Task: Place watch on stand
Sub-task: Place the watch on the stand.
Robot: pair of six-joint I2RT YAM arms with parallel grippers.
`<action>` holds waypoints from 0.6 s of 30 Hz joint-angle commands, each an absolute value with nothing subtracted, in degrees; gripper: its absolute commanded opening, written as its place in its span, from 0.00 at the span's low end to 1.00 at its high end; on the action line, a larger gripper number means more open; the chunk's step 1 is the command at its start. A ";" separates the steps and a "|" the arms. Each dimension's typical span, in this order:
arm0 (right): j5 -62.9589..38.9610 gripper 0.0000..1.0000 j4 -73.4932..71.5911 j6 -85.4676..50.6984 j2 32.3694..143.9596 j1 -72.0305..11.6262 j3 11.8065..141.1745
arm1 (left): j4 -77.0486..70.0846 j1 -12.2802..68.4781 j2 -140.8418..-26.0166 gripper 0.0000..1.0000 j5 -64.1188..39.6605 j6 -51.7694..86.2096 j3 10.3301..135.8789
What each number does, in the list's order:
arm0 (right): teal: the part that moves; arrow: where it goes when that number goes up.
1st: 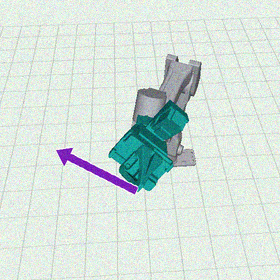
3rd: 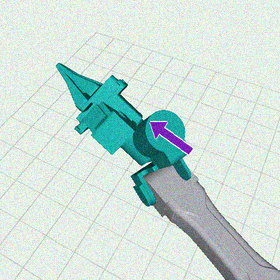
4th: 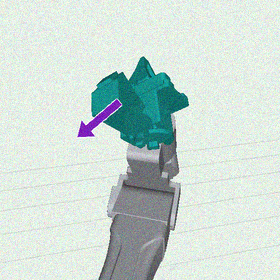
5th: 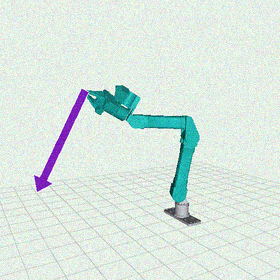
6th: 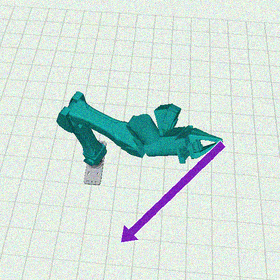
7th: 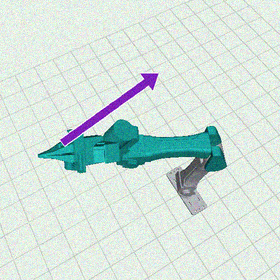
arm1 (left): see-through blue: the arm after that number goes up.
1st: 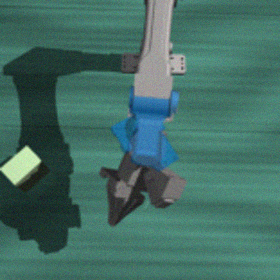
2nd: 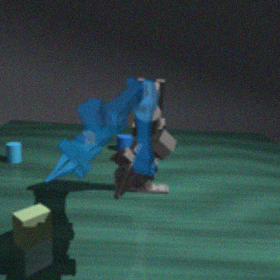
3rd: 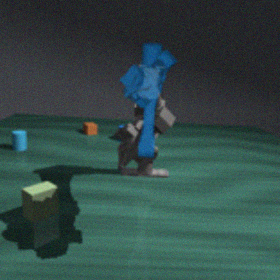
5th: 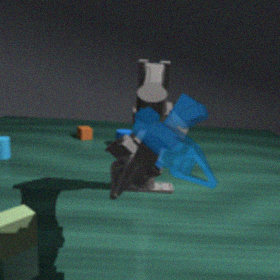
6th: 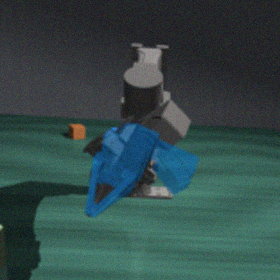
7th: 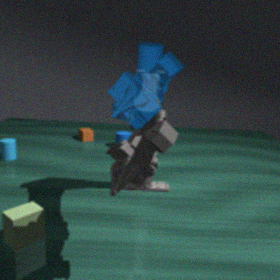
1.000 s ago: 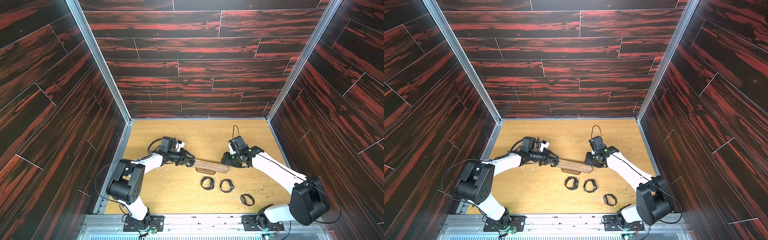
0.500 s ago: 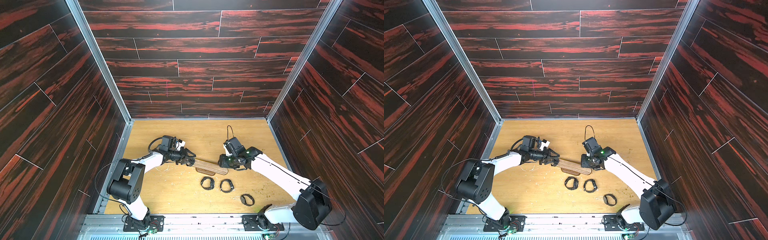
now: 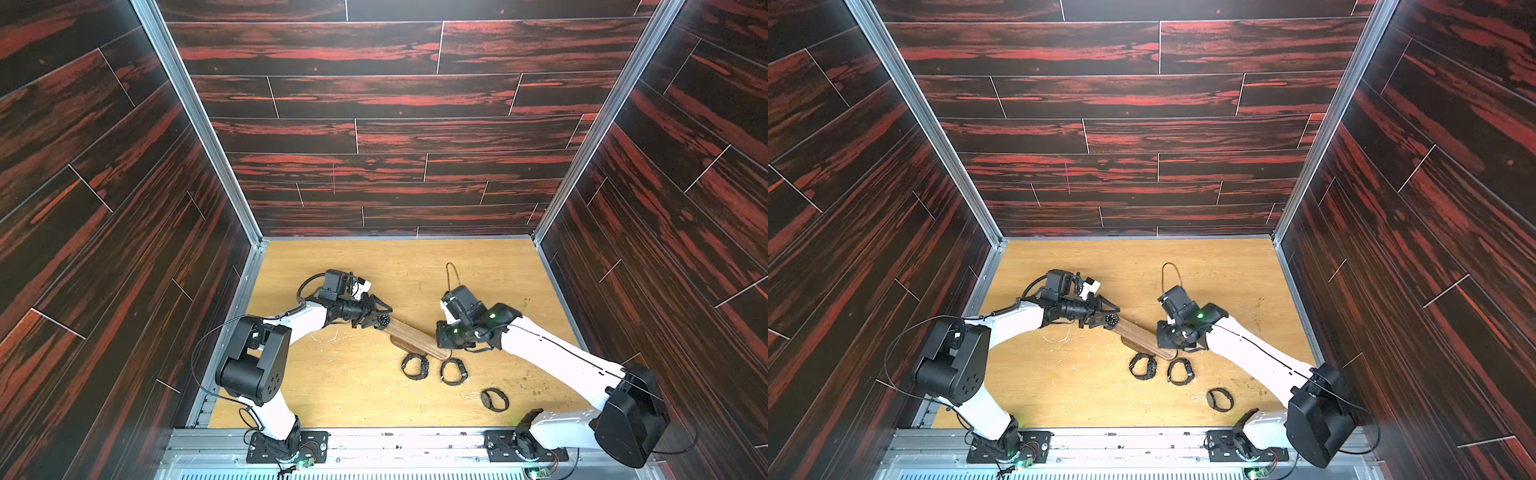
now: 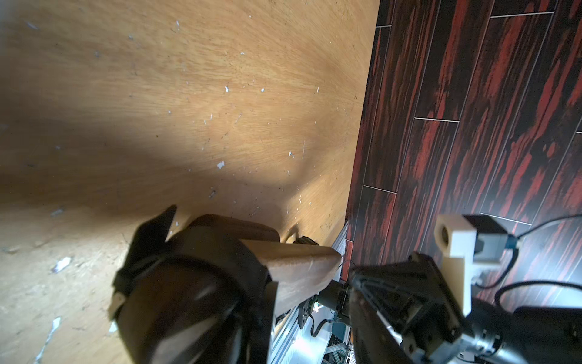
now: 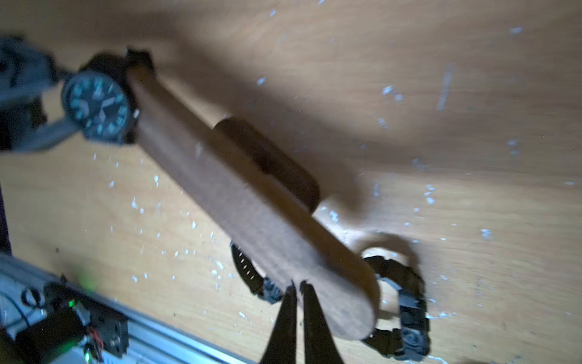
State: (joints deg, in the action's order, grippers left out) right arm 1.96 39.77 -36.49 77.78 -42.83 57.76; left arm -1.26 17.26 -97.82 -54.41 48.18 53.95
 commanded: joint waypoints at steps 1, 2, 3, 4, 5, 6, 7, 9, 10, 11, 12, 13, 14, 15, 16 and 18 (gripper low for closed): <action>0.25 0.07 38.57 -37.59 78.75 -45.29 57.08 | 2.02 16.96 -98.36 0.51 -52.31 47.32 54.34; 0.03 0.06 37.97 -37.88 79.32 -45.92 56.80 | 2.02 16.96 -98.35 0.51 -52.30 47.36 54.38; -0.36 0.06 37.31 -38.16 79.64 -46.50 56.55 | 2.02 16.96 -98.26 0.51 -52.29 47.37 54.34; -1.10 0.05 36.65 -38.35 80.01 -46.98 56.17 | 2.02 16.92 -98.18 0.51 -52.29 47.37 54.24; -1.55 0.05 36.27 -38.71 80.32 -47.40 55.84 | 2.02 16.96 -98.09 0.51 -52.29 47.43 54.28; -2.02 0.04 35.95 -38.96 80.54 -47.78 55.32 | 2.02 16.96 -98.02 0.51 -52.22 47.46 54.21; -2.47 0.04 35.60 -39.10 80.67 -48.10 54.68 | 2.02 16.96 -97.87 0.50 -52.21 47.47 54.14; -3.04 0.03 35.21 -39.45 80.52 -48.25 53.35 | 2.02 16.96 -97.67 0.49 -52.21 47.46 54.05; -3.09 0.03 35.29 -39.64 80.37 -48.25 52.73 | 2.02 16.96 -97.59 0.47 -52.23 47.46 54.05; -2.71 0.03 35.72 -39.78 80.17 -48.30 52.24 | 2.09 16.96 -97.47 0.46 -52.16 47.43 54.05; -1.99 0.02 36.35 -39.69 80.03 -48.26 52.04 | 2.11 16.96 -97.41 0.45 -52.12 47.43 53.90; -1.11 0.02 37.09 -39.57 79.98 -48.25 51.84 | 2.11 16.96 -97.39 0.43 -52.16 47.46 53.94; -0.31 0.02 37.71 -39.48 80.00 -48.21 51.77 | 2.05 16.95 -97.43 0.41 -52.18 47.46 53.96; 0.15 0.02 38.10 -39.46 80.09 -48.10 51.77 | 2.11 16.96 -97.32 0.39 -52.21 47.46 53.89; 0.69 0.02 38.40 -39.46 80.15 -47.94 51.63 | 2.11 16.96 -97.38 0.37 -52.21 47.46 53.89; 1.37 0.02 38.67 -39.46 80.16 -47.53 51.53 | 1.96 16.96 -97.38 0.32 -52.29 47.56 53.81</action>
